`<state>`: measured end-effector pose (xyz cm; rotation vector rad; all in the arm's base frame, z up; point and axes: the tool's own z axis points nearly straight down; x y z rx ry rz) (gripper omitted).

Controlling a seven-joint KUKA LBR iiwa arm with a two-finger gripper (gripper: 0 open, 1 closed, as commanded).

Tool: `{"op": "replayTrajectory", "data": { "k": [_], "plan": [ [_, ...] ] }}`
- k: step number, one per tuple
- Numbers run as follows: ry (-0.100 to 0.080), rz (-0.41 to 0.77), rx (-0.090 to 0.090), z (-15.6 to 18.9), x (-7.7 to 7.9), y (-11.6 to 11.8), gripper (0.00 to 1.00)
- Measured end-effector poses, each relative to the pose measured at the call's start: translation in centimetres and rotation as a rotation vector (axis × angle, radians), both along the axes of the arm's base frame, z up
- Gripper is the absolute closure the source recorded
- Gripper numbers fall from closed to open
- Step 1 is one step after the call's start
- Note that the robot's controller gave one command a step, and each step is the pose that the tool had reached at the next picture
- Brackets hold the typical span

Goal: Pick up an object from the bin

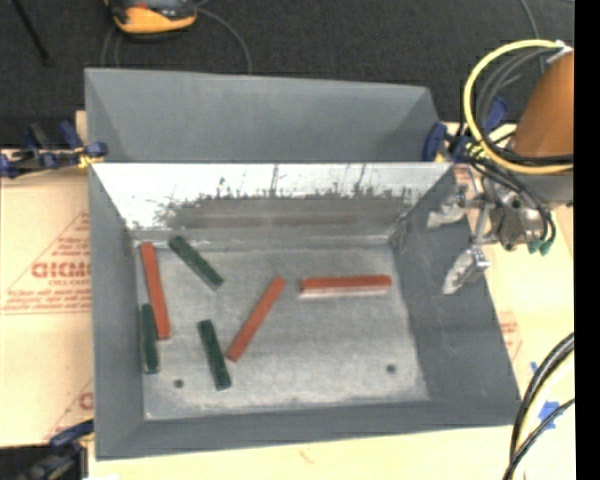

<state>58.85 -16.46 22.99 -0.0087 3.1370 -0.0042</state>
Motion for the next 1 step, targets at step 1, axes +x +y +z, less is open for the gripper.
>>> {"op": "replayTrajectory", "data": {
  "k": [1],
  "plan": [
    [-0.006, 0.056, -0.002, -3.05, -0.57, 0.72, 0.0]
  ]
}}
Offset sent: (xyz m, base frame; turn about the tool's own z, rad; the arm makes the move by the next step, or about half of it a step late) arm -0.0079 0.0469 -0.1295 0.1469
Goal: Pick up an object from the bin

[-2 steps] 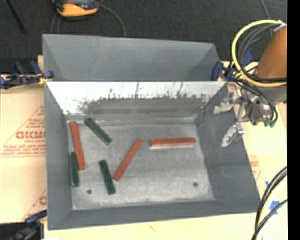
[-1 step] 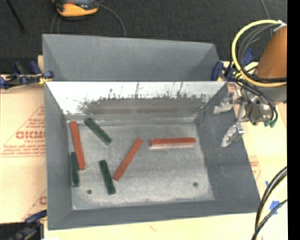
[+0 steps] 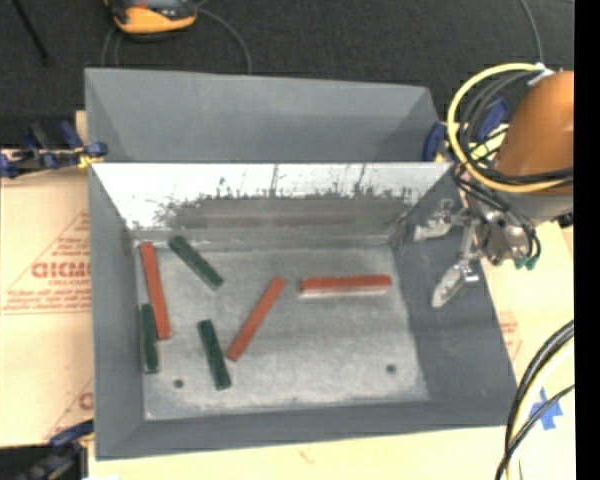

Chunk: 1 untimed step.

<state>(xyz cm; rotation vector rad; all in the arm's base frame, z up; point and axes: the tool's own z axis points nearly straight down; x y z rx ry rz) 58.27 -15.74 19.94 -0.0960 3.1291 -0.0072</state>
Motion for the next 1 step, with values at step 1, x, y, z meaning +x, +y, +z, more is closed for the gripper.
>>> {"op": "replayTrajectory", "data": {
  "k": [1],
  "plan": [
    [0.003, -0.083, 0.004, -5.73, -0.11, 2.09, 0.0]
  ]
}}
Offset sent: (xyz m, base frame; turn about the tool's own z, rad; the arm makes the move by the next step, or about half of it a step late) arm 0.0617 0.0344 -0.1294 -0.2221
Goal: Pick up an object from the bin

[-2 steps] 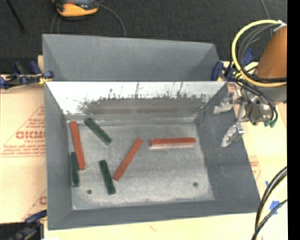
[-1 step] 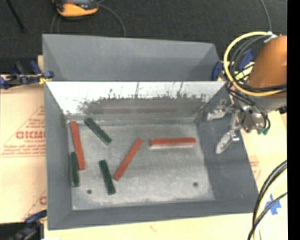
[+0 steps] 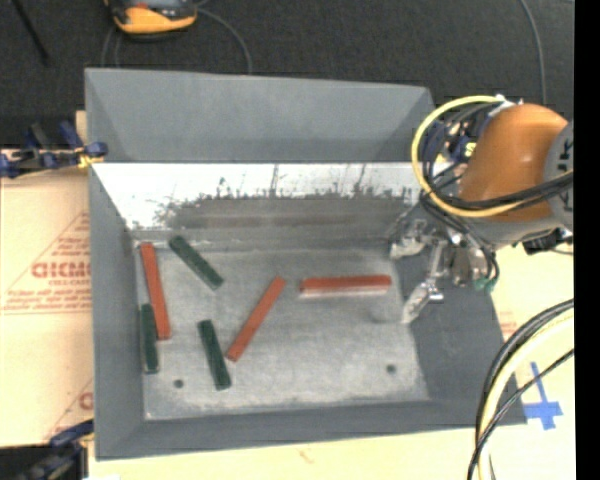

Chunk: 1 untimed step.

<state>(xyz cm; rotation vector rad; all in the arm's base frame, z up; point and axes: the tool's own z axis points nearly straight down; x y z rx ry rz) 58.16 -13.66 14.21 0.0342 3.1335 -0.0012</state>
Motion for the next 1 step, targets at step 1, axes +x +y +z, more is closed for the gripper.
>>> {"op": "replayTrajectory", "data": {
  "k": [1],
  "plan": [
    [0.003, -0.102, 0.001, -2.79, 2.08, 0.63, 0.0]
  ]
}}
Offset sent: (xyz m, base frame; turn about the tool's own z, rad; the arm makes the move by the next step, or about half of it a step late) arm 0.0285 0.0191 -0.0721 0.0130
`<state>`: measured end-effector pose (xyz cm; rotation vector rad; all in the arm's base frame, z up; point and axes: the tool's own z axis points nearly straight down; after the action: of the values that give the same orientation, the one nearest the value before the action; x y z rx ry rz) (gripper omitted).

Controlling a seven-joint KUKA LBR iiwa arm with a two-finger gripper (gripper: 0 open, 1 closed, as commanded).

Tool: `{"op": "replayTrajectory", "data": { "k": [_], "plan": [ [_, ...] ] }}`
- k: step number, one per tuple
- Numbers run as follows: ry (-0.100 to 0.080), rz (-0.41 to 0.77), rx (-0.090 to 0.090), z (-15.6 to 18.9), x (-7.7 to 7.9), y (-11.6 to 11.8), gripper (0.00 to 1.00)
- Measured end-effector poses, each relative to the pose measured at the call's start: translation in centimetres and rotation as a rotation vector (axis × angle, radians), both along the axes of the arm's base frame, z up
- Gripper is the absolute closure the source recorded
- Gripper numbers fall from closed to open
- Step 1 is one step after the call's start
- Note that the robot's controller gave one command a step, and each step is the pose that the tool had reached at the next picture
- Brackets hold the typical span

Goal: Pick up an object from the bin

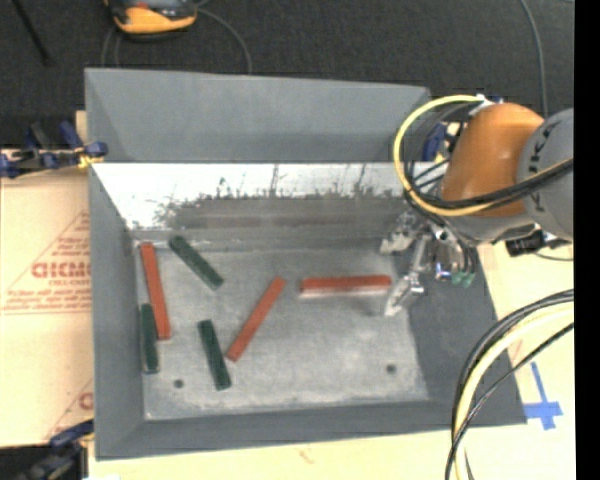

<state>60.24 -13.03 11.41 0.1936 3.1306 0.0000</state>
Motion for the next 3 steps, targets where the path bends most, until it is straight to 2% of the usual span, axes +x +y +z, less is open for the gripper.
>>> {"op": "replayTrajectory", "data": {
  "k": [1, 2, 3],
  "plan": [
    [0.004, 0.091, -0.001, -3.4, 1.1, 1.0, 1.0],
    [0.004, 0.092, -0.002, -3.4, 1.2, 1.0, 1.0],
    [0.007, 0.095, -0.001, 0.4, 0.8, 0.7, 1.0]
  ]
}}
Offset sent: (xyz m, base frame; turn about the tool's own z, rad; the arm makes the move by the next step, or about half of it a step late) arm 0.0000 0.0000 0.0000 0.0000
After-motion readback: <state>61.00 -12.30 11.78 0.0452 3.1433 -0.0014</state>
